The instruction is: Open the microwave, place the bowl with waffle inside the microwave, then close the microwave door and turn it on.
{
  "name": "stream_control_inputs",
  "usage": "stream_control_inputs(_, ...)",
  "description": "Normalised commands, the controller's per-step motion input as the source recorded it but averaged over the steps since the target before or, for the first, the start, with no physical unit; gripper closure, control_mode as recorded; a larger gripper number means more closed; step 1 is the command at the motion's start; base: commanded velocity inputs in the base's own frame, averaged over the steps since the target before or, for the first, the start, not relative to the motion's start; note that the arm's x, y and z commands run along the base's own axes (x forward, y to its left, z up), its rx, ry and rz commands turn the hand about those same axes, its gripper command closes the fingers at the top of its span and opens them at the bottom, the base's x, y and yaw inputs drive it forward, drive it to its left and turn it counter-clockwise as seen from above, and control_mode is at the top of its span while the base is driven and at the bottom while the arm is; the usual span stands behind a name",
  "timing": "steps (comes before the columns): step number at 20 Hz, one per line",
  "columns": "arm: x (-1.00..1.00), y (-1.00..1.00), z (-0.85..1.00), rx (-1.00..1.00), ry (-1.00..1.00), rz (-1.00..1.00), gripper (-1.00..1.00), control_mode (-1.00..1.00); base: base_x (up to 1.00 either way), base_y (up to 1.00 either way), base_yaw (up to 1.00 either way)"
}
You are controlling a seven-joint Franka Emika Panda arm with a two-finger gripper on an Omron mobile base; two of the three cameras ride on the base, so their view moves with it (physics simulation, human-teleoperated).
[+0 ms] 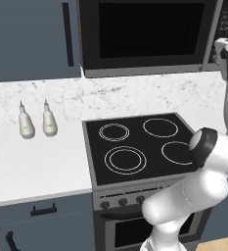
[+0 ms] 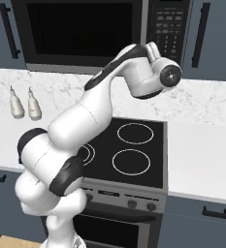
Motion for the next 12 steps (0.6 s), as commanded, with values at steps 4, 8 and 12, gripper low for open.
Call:
stream_control_inputs(4, 0.58, -0.09, -0.04, 0.03, -0.06, 0.01, 1.0, -1.0, 0.0, 0.0, 0.0)
stream_control_inputs(8, 0.55, 0.02, -0.35, 0.0, -0.27, 0.0, 1.0, -1.0, 0.0, 0.0, 0.0)
stream_control_inputs(12, 0.22, 0.42, -0.69, -0.08, -0.5, 0.0, 1.0, -1.0, 0.0, 0.0, 0.0)
